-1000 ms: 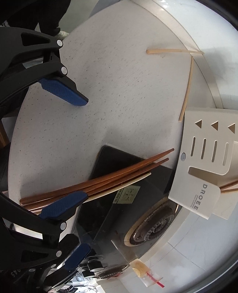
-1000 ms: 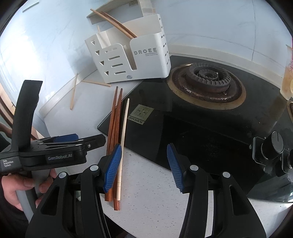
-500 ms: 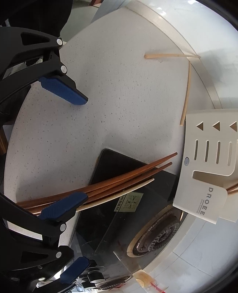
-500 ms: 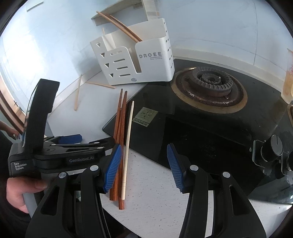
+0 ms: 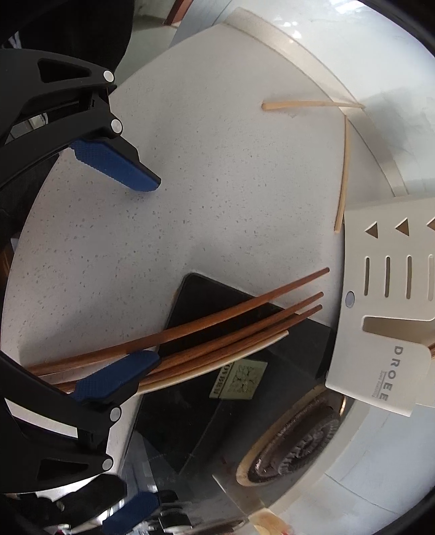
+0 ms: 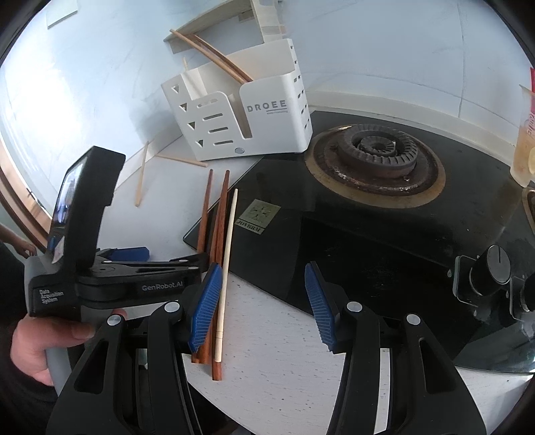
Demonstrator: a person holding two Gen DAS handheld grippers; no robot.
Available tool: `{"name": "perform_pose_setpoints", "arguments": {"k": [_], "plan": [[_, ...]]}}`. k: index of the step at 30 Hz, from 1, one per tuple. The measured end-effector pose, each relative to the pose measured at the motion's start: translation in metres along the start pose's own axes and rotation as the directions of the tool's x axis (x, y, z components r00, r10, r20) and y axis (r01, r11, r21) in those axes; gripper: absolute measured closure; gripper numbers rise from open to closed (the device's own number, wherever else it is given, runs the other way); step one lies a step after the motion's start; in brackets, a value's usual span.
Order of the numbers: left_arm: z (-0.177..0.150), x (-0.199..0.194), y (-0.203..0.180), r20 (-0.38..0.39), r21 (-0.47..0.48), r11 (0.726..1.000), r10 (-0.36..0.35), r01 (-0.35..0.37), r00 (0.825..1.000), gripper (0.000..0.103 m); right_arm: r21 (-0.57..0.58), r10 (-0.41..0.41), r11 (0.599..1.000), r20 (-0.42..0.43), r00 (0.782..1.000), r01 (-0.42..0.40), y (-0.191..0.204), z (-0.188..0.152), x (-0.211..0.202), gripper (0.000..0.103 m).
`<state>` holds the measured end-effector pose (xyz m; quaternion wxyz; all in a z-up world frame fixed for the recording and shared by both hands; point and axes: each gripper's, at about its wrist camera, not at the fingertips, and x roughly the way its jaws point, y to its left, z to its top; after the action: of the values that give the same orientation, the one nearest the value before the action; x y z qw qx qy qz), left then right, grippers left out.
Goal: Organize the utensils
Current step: 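Position the right gripper over the reddish and bamboo chopsticks while the left gripper hovers nearby, then close the left gripper on a reddish chopstick while the right gripper closes on chopsticks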
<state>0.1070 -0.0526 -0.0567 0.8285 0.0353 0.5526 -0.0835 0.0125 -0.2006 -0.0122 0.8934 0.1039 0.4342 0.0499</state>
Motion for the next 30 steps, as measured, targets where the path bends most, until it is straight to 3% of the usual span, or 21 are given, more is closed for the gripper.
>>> {"name": "perform_pose_setpoints", "arguments": {"k": [3, 7, 21, 23, 25, 30], "plan": [[0.001, -0.003, -0.002, 0.0, 0.008, 1.0, -0.001, 0.001, 1.0, 0.017, 0.005, 0.001, 1.0, 0.004, 1.0, -0.001, -0.003, 0.0, -0.001, 0.052], [0.002, -0.007, -0.002, -0.001, 0.005, 1.0, 0.025, -0.025, 1.0, 0.041, 0.013, 0.008, 1.0, 0.005, 1.0, -0.008, -0.007, -0.001, -0.002, 0.052], [0.001, -0.007, 0.006, -0.003, 0.002, 1.0, -0.009, 0.009, 1.0, 0.044, -0.013, 0.102, 0.994, -0.127, 0.987, -0.105, 0.007, -0.006, 0.023, 0.052], [0.003, -0.007, 0.01, -0.003, -0.003, 1.0, -0.016, 0.016, 1.0, 0.049, 0.016, 0.139, 0.99, -0.156, 0.978, -0.139, 0.006, -0.007, 0.028, 0.064], [0.004, -0.008, 0.013, -0.009, -0.01, 1.0, -0.021, 0.021, 1.0, 0.053, 0.026, 0.143, 0.99, -0.177, 0.974, -0.141, 0.007, -0.007, 0.032, 0.069], [0.005, -0.009, 0.022, -0.026, -0.012, 0.999, -0.049, 0.049, 0.998, 0.061, 0.091, 0.158, 0.986, -0.193, 0.968, -0.142, 0.0, -0.006, 0.039, 0.071]]}}
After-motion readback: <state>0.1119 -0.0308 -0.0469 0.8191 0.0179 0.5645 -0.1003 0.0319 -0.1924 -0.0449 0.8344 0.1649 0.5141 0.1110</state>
